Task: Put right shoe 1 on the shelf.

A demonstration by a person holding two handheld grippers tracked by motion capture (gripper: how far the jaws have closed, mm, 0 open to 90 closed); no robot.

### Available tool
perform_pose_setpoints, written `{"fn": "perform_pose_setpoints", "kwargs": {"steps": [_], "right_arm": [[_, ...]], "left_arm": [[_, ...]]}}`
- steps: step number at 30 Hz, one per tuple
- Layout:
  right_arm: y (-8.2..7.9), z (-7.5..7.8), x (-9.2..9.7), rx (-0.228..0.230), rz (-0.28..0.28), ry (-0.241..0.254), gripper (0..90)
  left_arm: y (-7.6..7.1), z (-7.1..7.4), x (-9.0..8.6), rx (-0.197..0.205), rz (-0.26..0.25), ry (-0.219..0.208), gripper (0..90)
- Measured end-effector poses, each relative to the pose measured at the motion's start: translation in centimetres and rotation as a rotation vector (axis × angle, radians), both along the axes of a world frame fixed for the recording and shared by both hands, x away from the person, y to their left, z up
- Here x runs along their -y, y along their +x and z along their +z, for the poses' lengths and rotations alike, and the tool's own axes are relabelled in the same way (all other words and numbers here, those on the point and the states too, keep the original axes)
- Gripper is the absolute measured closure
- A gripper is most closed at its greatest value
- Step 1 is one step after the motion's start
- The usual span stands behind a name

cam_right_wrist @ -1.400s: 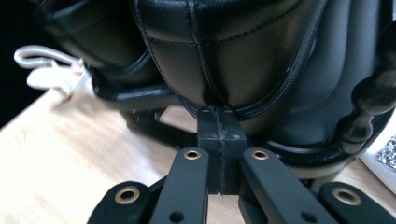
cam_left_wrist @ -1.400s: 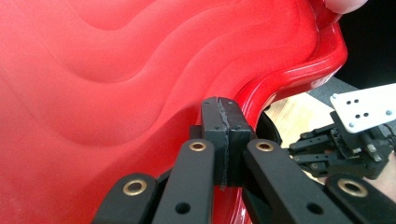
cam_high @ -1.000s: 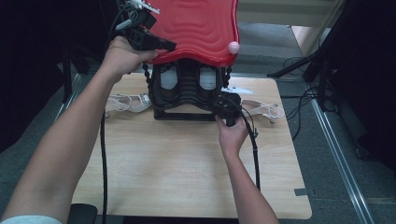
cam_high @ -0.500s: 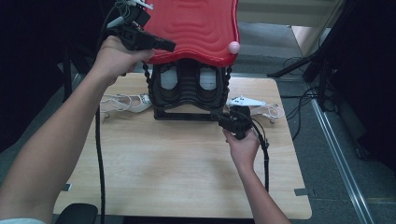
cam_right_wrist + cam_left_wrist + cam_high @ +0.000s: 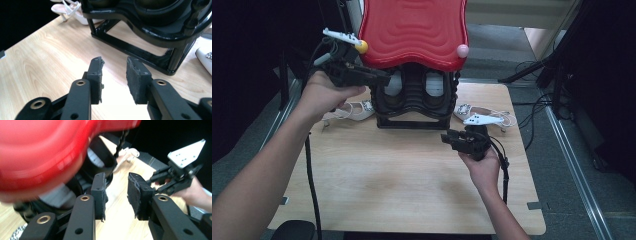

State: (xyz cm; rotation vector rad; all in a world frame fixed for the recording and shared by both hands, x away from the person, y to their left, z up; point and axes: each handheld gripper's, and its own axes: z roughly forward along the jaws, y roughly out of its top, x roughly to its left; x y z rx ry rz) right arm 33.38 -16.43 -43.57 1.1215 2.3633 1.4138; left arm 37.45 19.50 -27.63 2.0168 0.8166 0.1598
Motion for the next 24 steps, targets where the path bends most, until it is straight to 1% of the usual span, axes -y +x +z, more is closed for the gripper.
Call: {"fn": "perform_pose_setpoints", "kwargs": {"steps": [2,6,9,11,14,17,20,21,22,24], "right_arm": [[-0.1,-0.1,0.3,-0.013,0.011,0.0,65.4],[-0.2,-0.5,1.0,-0.049,0.028,-0.005,62.0],[-0.5,-0.9,1.5,-0.064,0.042,-0.015,59.6],[-0.5,-1.1,1.8,-0.079,0.052,-0.021,59.0],[-0.7,-1.3,2.2,-0.072,0.06,-0.042,57.9],[-0.8,-1.5,2.8,-0.059,0.068,-0.04,56.3],[-0.6,-1.8,3.2,-0.068,0.063,-0.014,54.2],[-0.6,-1.9,3.3,-0.07,0.059,-0.007,51.4],[-0.6,-2.1,3.3,-0.063,0.053,-0.008,52.2],[-0.6,-2.3,3.5,-0.06,0.059,-0.012,52.9]], "left_arm": [[-0.6,-1.0,-0.3,0.001,0.001,-0.002,64.6],[-1.8,-2.9,-0.9,-0.014,0.006,0.001,62.3],[-2.5,-4.4,-1.4,-0.026,0.008,-0.024,61.4],[-2.9,-5.5,-1.8,-0.028,0.015,-0.024,60.6],[-3.3,-7.0,-2.3,-0.047,0.026,-0.031,59.0],[-3.8,-8.5,-3.0,-0.051,0.042,-0.034,57.5],[-4.3,-9.9,-3.4,-0.056,0.059,-0.024,56.1],[-4.4,-10.3,-3.6,-0.053,0.056,-0.017,56.0],[-4.6,-10.7,-3.7,-0.05,0.06,-0.013,55.8],[-4.9,-11.5,-4.0,-0.045,0.064,-0.005,55.3]]}}
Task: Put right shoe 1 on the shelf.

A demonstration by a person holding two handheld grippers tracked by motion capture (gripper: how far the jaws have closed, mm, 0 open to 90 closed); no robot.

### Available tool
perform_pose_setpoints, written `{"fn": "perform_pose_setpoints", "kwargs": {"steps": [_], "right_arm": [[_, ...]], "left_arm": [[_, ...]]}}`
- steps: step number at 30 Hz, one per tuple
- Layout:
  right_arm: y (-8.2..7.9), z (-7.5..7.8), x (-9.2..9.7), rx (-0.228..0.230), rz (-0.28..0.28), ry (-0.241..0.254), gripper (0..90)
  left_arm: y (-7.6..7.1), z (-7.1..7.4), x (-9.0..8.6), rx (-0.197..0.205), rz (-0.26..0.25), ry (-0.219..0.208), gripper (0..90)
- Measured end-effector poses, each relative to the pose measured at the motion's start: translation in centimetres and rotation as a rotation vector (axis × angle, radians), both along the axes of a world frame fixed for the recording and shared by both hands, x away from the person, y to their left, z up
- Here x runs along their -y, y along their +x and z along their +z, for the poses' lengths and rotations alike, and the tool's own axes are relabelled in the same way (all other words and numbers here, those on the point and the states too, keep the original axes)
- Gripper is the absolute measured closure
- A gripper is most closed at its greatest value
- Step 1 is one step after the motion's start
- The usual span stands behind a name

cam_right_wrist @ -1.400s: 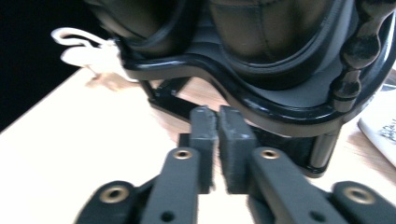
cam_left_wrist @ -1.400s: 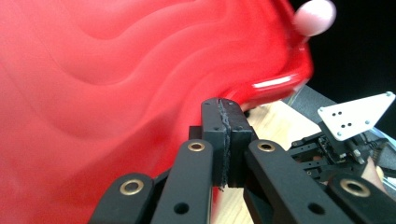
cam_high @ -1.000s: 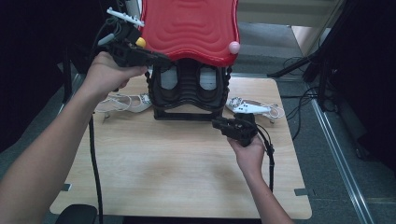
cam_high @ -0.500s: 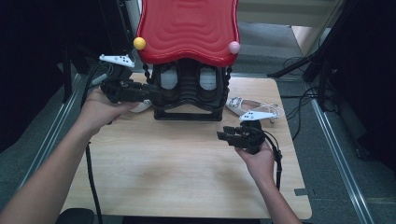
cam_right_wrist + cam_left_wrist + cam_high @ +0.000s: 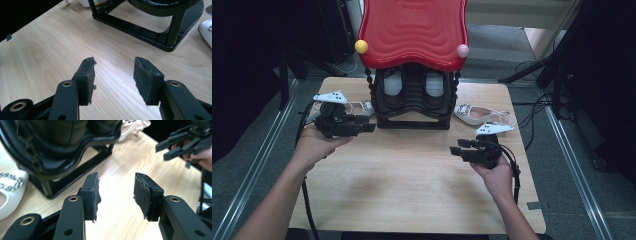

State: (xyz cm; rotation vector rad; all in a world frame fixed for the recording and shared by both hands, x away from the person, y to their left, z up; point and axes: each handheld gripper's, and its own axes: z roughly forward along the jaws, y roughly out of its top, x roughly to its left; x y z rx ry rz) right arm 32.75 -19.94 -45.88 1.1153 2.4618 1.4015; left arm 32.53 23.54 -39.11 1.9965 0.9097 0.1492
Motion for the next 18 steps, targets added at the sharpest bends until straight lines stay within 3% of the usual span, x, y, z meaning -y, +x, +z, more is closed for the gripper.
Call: {"fn": "perform_pose_setpoints", "kwargs": {"steps": [5,12,18], "right_arm": [[-0.3,0.3,0.5,0.024,-0.014,0.002,54.8],[-0.5,0.0,0.7,0.023,-0.027,-0.017,54.6],[-0.4,0.0,1.1,0.034,-0.04,-0.022,55.6]], "left_arm": [[-0.3,-2.0,-0.9,-0.025,0.025,-0.007,55.3],[-0.7,-4.5,-2.3,-0.042,0.055,-0.013,60.3],[-0.8,-5.8,-3.7,-0.036,0.088,0.001,66.1]]}}
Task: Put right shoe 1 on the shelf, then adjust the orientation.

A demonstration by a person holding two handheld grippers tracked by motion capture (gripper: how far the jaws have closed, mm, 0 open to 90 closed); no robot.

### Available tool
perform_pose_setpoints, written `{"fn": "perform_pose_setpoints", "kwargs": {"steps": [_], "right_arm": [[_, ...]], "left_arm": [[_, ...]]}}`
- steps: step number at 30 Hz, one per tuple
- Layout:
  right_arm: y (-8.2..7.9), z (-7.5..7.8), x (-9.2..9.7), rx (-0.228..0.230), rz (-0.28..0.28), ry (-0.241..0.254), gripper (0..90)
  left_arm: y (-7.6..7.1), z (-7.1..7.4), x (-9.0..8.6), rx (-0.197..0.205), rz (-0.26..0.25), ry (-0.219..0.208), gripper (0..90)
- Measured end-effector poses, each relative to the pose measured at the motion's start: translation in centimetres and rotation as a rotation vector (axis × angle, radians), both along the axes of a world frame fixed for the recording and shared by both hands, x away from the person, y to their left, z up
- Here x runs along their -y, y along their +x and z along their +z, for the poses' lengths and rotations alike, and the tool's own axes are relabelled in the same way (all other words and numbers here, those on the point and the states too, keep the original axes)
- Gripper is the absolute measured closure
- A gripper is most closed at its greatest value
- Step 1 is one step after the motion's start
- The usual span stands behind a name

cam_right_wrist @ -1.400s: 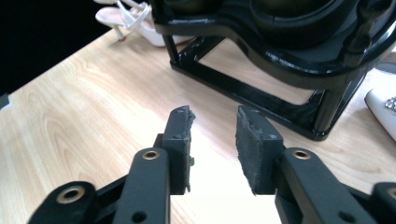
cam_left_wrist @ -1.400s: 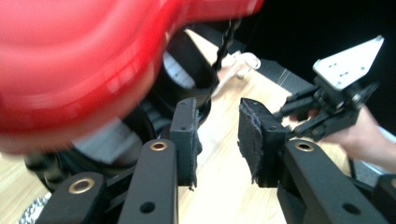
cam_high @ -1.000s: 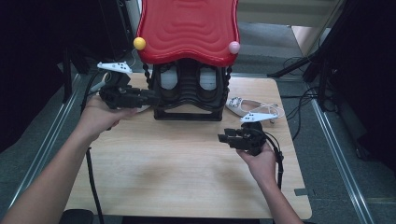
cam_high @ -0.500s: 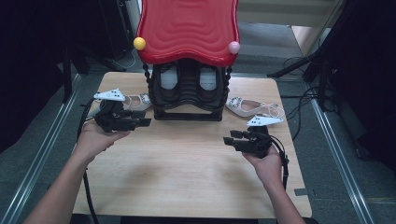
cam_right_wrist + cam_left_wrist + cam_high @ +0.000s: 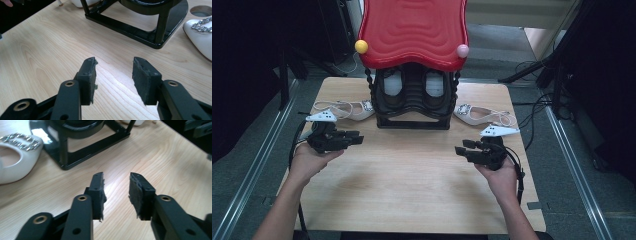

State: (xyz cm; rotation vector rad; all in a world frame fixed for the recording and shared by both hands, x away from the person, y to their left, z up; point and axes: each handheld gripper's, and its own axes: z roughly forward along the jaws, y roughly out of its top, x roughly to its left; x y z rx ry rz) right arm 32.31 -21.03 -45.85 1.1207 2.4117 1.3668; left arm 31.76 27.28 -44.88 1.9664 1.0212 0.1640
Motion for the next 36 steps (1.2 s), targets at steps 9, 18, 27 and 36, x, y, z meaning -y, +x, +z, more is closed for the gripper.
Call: {"fn": "perform_pose_setpoints", "kwargs": {"steps": [9,18,27,36], "right_arm": [[0.0,0.0,0.1,0.01,0.001,-0.017,55.6],[-0.1,-0.5,-0.3,0.001,0.006,-0.043,55.5],[-0.1,-0.6,-0.3,0.004,0.005,-0.053,54.8],[-0.3,-0.6,0.2,-0.003,-0.018,-0.049,54.4]], "left_arm": [[0.4,-1.1,-2.5,-0.003,0.051,-0.016,76.5],[1.1,-2.3,-5.1,-0.034,0.118,-0.001,90.0],[1.5,-3.0,-6.2,-0.051,0.143,0.001,90.0],[3.1,-3.8,-8.0,-0.054,0.176,0.018,90.0]]}}
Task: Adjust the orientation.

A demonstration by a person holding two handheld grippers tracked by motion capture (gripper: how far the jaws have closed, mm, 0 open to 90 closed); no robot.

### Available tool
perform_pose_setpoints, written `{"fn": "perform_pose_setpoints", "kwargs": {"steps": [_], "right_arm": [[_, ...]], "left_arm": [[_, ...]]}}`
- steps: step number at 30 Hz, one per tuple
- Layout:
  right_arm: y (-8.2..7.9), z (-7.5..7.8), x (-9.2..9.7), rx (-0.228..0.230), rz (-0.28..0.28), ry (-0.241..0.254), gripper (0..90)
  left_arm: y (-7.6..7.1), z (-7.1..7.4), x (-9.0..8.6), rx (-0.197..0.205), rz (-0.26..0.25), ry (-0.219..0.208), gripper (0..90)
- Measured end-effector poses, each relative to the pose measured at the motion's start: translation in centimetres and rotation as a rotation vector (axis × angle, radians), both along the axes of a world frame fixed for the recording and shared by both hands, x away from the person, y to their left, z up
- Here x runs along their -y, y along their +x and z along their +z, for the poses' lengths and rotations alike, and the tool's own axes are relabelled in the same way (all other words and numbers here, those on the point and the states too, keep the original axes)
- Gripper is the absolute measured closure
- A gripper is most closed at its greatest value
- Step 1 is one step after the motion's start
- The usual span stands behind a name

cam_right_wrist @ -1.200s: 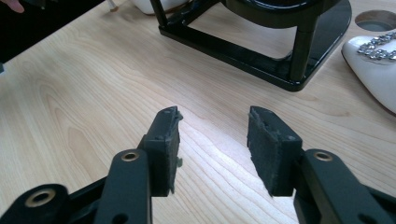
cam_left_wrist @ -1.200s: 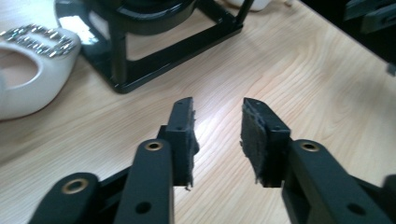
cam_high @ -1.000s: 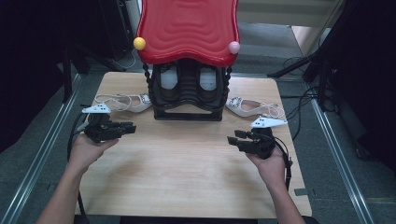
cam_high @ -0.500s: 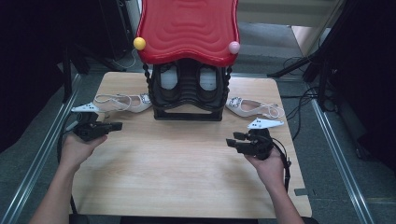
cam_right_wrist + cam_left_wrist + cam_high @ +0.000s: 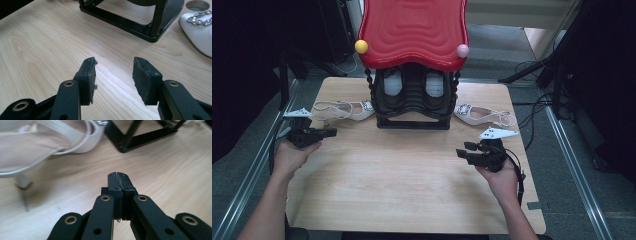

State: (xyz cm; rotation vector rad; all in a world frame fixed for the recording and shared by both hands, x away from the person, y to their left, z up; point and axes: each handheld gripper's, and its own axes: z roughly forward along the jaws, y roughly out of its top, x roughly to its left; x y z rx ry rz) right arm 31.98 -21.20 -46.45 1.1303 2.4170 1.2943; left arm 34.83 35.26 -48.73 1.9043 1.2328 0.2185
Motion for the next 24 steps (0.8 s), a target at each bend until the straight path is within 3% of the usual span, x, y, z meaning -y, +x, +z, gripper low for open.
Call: {"fn": "perform_pose_setpoints", "kwargs": {"steps": [10,14,17,24], "right_arm": [[-0.1,0.0,0.5,0.006,-0.022,-0.001,53.7],[-0.1,-0.1,0.5,0.004,-0.027,-0.001,53.7],[-0.2,-0.1,0.6,0.012,-0.03,-0.004,53.7],[-0.4,-0.2,0.9,0.012,-0.041,-0.002,53.7]], "left_arm": [[1.9,-1.2,-2.6,-0.008,0.078,-0.025,90.0],[2.8,-0.8,-3.5,-0.005,0.1,0.018,90.0],[2.9,-0.6,-4.0,-0.006,0.103,0.023,90.0],[3.2,-1.9,-5.3,-0.036,0.152,0.049,90.0]]}}
